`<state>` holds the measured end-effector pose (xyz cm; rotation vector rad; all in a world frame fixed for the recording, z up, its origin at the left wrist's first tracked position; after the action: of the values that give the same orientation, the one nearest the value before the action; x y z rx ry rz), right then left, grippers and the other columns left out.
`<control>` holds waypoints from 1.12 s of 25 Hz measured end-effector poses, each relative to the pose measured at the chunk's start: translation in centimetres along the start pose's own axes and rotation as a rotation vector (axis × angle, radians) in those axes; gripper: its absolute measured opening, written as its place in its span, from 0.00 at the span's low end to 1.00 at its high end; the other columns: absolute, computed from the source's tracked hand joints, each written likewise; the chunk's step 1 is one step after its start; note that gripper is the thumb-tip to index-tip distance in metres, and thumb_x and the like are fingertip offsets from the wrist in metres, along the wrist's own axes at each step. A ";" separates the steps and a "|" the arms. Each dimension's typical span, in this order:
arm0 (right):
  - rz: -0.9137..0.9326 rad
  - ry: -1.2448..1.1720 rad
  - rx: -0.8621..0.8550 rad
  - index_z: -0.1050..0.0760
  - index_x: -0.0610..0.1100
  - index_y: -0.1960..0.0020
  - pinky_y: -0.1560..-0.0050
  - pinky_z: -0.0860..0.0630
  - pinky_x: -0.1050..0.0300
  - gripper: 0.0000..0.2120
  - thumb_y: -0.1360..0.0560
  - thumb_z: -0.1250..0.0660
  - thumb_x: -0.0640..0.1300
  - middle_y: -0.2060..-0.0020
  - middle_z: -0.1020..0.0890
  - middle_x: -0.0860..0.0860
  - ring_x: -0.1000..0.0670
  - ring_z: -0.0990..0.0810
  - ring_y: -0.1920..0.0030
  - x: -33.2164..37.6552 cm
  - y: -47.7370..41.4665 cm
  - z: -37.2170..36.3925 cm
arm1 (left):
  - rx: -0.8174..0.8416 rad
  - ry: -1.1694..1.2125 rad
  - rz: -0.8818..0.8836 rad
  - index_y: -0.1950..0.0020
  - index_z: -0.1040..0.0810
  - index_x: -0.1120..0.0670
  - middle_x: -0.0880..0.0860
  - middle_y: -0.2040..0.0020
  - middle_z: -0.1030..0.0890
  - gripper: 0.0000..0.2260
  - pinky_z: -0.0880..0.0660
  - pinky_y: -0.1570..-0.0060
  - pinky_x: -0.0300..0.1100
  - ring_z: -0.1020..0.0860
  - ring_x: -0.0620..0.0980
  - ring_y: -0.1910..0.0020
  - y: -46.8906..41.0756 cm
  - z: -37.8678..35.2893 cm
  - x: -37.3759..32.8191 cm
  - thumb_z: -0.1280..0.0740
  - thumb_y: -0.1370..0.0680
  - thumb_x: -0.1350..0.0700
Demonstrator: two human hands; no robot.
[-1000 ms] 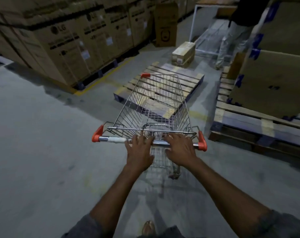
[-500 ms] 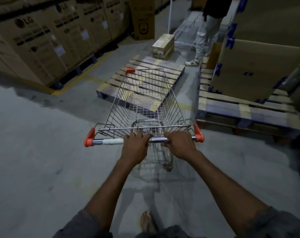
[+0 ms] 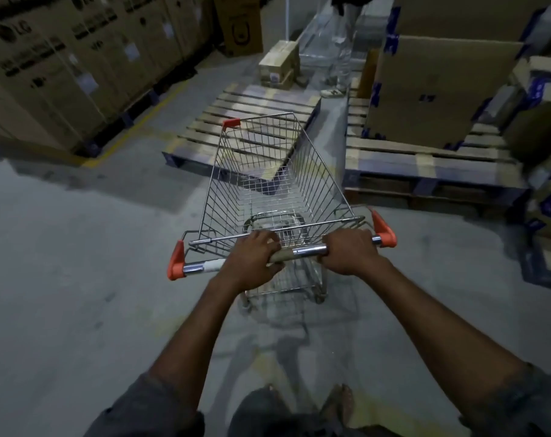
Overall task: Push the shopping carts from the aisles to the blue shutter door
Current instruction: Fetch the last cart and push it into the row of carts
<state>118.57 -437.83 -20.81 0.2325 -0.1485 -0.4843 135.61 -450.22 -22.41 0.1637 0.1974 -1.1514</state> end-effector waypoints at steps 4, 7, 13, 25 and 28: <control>-0.038 0.046 0.096 0.19 0.50 0.38 0.31 0.37 0.26 0.18 0.25 0.29 0.56 0.21 0.41 0.45 0.37 0.44 0.21 0.4 5.7 -1.6 | 0.116 -0.030 -0.012 0.43 0.16 0.46 0.47 0.20 0.37 0.17 0.31 0.34 0.59 0.39 0.52 0.23 3.4 -1.1 -2.2 0.33 0.23 0.36; 0.036 0.096 0.081 0.16 0.49 0.42 0.25 0.43 0.28 0.15 0.26 0.28 0.53 0.17 0.50 0.50 0.42 0.53 0.18 1.8 9.7 -2.7 | 0.167 0.039 -0.064 0.45 0.15 0.46 0.47 0.19 0.38 0.17 0.28 0.35 0.55 0.38 0.54 0.22 6.5 -1.5 -4.4 0.32 0.24 0.36; -0.094 -0.049 0.009 0.17 0.51 0.41 0.35 0.26 0.39 0.18 0.28 0.30 0.56 0.19 0.39 0.51 0.45 0.41 0.21 4.3 19.2 -6.0 | 0.237 0.016 -0.121 0.32 0.22 0.45 0.46 0.18 0.42 0.26 0.27 0.34 0.57 0.42 0.51 0.20 12.6 -2.9 -6.7 0.32 0.26 0.34; -0.303 -0.176 0.086 0.56 0.60 0.17 0.27 0.36 0.35 0.46 0.24 0.31 0.58 0.17 0.50 0.49 0.42 0.52 0.18 5.0 35.8 -11.2 | 0.235 -0.126 -0.305 0.17 0.45 0.44 0.49 0.18 0.39 0.40 0.32 0.29 0.54 0.41 0.54 0.20 22.7 -5.8 -15.2 0.37 0.25 0.31; -0.388 -0.221 0.144 0.56 0.60 0.17 0.25 0.38 0.36 0.49 0.27 0.29 0.58 0.17 0.53 0.50 0.42 0.56 0.18 4.6 40.0 -12.6 | 0.254 -0.147 -0.355 0.17 0.45 0.43 0.48 0.18 0.39 0.40 0.30 0.29 0.55 0.41 0.55 0.20 25.0 -6.2 -18.4 0.36 0.25 0.31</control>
<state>142.77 -403.30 -22.30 0.3507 -0.3585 -0.8869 150.84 -422.48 -23.39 0.2748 -0.0550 -1.5354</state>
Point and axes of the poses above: each hand's wrist, its own y-axis away from the middle knuckle, its own z-axis out of the back of the hand, x = y × z, the point moved 5 cm from there along -y, towards the middle knuckle
